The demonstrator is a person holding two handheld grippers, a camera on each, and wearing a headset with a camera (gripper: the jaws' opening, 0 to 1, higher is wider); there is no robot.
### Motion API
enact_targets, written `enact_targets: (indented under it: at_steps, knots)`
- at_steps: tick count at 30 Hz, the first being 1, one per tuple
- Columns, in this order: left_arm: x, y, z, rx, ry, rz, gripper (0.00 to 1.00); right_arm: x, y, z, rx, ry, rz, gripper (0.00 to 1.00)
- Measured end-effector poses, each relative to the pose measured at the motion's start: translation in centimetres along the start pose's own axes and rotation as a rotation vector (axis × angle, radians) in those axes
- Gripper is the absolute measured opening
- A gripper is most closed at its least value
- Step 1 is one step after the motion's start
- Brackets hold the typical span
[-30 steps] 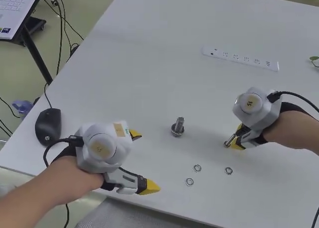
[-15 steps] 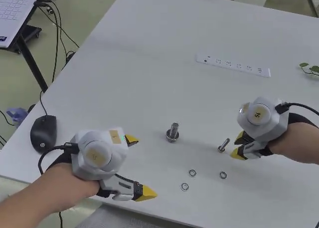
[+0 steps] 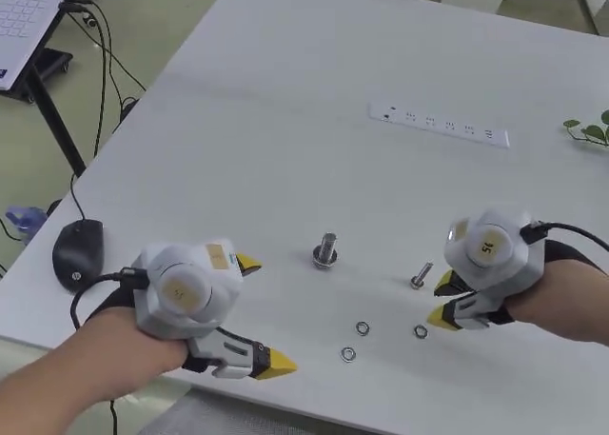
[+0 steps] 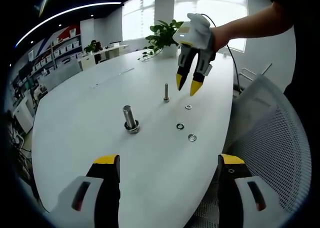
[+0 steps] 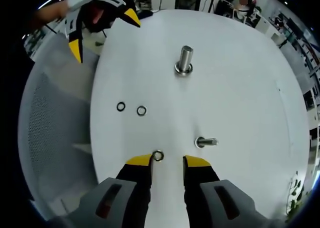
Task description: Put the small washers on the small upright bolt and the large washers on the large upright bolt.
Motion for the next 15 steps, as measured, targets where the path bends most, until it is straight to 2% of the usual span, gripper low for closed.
enact_targets:
  at_steps: [6,15]
  knots:
    - [0.1,0.1,0.0,0.003,-0.009,-0.003,0.8,-0.3,-1.1,-0.7,0.011,0.003,-0.004,0.25]
    - [0.2,0.1,0.0,0.002,-0.013,-0.006,0.79,-0.9,-2.7,-1.1,0.014,0.014,-0.026,0.25]
Point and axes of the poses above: the centre of the closed fingertips' face, and the gripper's own axes: y roughly backward along the fingers, z roughly to its right, x roughly out of its top, the point moved 1 cm from there along y, roughly backward along the fingers, and after that the axes turned 7 degrees about -z, right-handed, at the moved point
